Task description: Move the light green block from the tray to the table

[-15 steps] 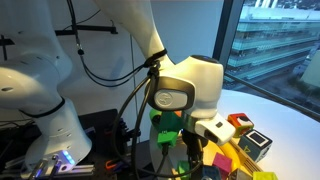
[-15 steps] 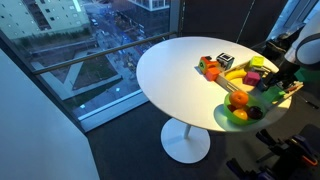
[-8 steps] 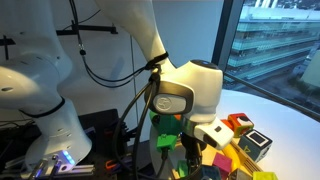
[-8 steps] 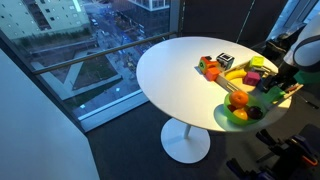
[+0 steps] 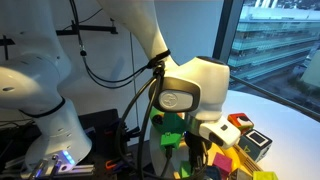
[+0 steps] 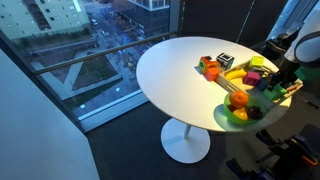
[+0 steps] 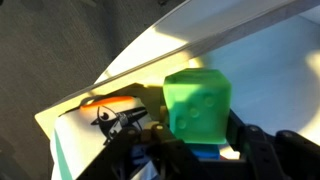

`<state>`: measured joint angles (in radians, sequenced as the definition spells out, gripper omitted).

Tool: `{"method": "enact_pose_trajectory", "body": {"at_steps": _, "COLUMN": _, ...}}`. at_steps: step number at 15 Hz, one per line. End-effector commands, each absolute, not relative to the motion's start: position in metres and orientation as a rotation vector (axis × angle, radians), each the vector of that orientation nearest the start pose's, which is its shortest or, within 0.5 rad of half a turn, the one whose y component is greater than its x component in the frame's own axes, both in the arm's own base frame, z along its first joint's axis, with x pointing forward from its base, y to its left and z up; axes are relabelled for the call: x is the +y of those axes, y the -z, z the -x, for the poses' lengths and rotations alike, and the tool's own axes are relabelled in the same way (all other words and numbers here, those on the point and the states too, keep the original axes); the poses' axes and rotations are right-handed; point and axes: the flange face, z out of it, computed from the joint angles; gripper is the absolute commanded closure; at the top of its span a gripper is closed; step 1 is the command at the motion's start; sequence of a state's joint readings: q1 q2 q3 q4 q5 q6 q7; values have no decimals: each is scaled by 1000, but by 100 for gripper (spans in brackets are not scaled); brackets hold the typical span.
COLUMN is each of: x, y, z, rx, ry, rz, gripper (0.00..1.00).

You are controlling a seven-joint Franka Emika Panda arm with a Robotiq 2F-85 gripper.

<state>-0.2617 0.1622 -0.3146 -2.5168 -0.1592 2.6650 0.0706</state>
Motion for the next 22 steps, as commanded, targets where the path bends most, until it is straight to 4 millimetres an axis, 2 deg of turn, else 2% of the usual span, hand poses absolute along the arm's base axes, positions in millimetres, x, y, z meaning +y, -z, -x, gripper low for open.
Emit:
{"method": "enact_pose_trajectory", "body": {"at_steps": 1, "x": -251, "y": -252, "z": -400, "rx": 841, "ry": -120, "rz": 3162, "gripper": 71}}
{"method": "enact_pose_trajectory", "body": {"at_steps": 5, "x": -236, "y": -281, "z": -419, "rx": 853, "ry": -120, "rz": 3161, "gripper": 71}}
{"method": "enact_pose_trajectory", "body": {"at_steps": 9, "x": -210, "y": -298, "z": -444, "rx": 862, "ry": -60, "rz": 3177, "gripper": 71}}
{"method": "enact_pose_trajectory", "body": {"at_steps": 17, "x": -153, "y": -310, "z": -496, "rx": 896, "ry": -19, "rz": 3190, "gripper": 71}}
{"method": "enact_pose_trajectory", "body": {"at_steps": 22, "x": -121, "y": -304, "z": -521, "rx": 896, "ry": -9, "rz": 3211, "gripper": 71}}
